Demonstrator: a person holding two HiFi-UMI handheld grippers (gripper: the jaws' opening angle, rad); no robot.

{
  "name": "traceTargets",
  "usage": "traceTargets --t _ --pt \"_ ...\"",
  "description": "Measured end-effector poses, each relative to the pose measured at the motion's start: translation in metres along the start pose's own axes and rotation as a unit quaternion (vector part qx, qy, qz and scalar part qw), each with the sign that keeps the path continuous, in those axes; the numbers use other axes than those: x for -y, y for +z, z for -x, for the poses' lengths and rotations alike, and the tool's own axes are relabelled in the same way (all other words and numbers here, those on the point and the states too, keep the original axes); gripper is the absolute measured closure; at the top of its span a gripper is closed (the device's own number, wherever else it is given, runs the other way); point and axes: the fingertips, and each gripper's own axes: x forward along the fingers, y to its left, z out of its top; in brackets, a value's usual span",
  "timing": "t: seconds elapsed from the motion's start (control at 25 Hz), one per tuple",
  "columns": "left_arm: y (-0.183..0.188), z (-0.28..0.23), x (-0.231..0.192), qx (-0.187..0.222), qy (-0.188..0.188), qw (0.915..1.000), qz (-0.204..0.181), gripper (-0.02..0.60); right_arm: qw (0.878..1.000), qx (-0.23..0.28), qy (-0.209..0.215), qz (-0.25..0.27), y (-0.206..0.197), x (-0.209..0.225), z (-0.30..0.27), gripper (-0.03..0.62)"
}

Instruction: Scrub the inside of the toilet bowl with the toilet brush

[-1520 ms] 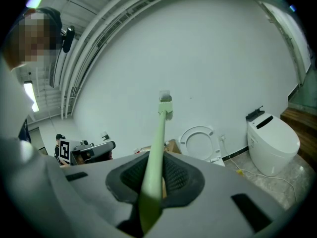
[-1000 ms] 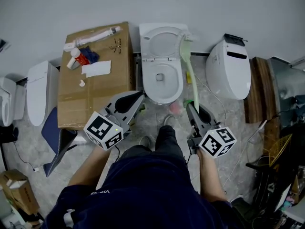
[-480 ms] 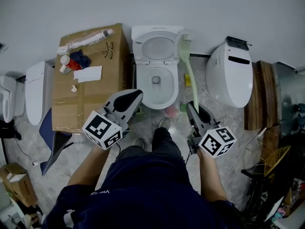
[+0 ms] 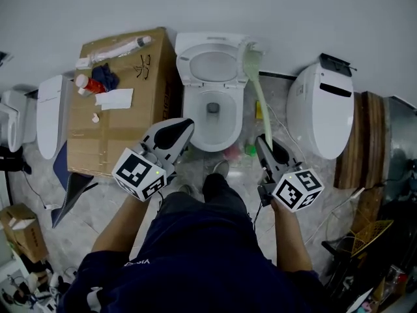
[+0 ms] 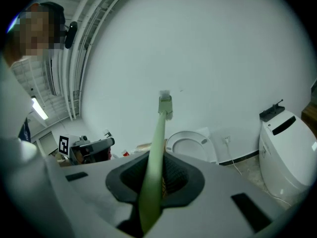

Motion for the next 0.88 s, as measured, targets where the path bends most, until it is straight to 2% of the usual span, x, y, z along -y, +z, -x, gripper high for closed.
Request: traceTargets --t 0.48,0.88 --pt "-0.026 -0.052 -0.032 -0.032 0.029 0.9989 0.018 0.546 0.999 -0.037 0.015 0.001 -0.002 0.062 -0.042 0.536" --pt "-0.068 -0.076 -0.074 -0.056 0.028 0.997 0.046 0.546 0.996 -0.087 0.008 0.017 -0.039 0.084 -0.084 0.536"
